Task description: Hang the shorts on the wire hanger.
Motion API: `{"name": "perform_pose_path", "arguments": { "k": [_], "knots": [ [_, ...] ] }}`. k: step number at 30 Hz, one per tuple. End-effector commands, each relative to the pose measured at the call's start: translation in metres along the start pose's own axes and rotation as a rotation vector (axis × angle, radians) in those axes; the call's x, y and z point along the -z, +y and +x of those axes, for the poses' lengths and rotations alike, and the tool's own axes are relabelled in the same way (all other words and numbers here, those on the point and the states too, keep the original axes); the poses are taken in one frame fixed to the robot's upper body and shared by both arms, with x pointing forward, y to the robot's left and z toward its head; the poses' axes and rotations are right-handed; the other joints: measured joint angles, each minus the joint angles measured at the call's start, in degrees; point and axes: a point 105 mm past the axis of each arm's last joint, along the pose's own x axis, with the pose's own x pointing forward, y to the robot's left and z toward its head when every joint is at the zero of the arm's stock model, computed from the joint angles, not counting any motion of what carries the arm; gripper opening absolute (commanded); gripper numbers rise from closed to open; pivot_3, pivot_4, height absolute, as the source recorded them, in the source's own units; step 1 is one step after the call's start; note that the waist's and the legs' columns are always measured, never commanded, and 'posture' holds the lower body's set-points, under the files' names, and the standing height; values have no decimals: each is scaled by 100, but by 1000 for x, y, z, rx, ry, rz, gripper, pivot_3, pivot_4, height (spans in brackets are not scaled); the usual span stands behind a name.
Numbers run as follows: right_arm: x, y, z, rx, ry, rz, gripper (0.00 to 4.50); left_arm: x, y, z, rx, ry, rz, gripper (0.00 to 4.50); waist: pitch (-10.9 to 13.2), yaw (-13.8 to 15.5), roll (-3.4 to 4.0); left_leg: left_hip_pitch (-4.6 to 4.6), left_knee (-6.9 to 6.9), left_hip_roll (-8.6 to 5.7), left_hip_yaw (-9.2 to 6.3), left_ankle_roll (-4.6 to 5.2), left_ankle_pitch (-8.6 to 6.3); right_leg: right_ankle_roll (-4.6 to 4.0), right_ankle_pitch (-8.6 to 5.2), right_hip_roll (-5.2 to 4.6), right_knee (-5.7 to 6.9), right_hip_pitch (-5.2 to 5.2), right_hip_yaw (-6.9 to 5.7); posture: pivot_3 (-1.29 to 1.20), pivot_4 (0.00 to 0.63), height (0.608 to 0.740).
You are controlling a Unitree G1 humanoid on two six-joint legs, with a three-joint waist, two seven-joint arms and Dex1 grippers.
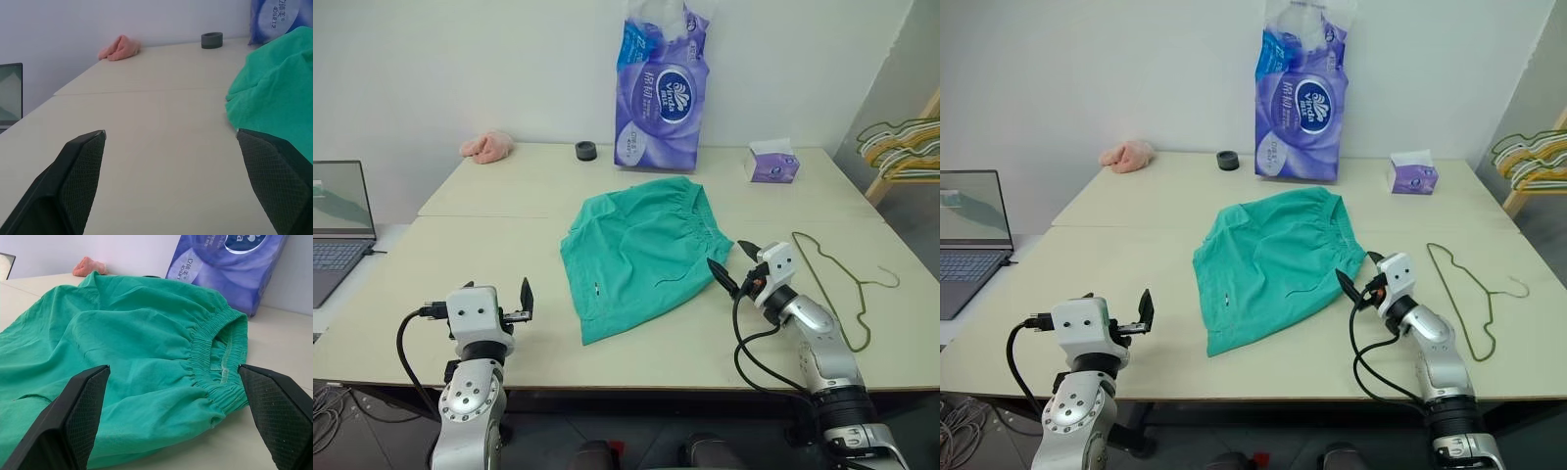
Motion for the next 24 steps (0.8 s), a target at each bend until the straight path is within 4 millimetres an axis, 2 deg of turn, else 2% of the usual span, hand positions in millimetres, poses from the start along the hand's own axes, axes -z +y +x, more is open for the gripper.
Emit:
{"name": "perform_pose_path", "arguments": {
  "k": [1, 9, 15, 24],
  "knots": [
    [-16, -1, 1, -1, -54, -26, 4466, -17, -5, 1, 39, -73, 36, 4500, -2, 0, 0, 0, 0, 0, 0, 0, 0, 0, 0, 3, 0, 0, 0, -25, 0, 740],
    [-17, 5, 2, -29, -60, -27, 4466, -16, -9, 3, 56, -58, 54, 4500, -9, -2, 4, 0, 0, 0, 2, 0, 0, 0, 0, 9, 0, 0, 2, -31, 0, 740],
    [-14, 1, 0, -12, -39, -25, 4466, -16, -12, 4, 83, -53, 58, 4500, -12, -4, 4, 0, 0, 1, 2, 0, 0, 0, 0, 9, 0, 0, 2, -38, 0, 740],
    [-10, 14, -18, -119, -1, -12, 4466, -22, -29, 3, 205, -78, 68, 4500, -17, -32, 8, 1, 0, 0, 4, 0, 0, 0, 0, 9, 0, 0, 3, -69, 4, 740]
  ]
}}
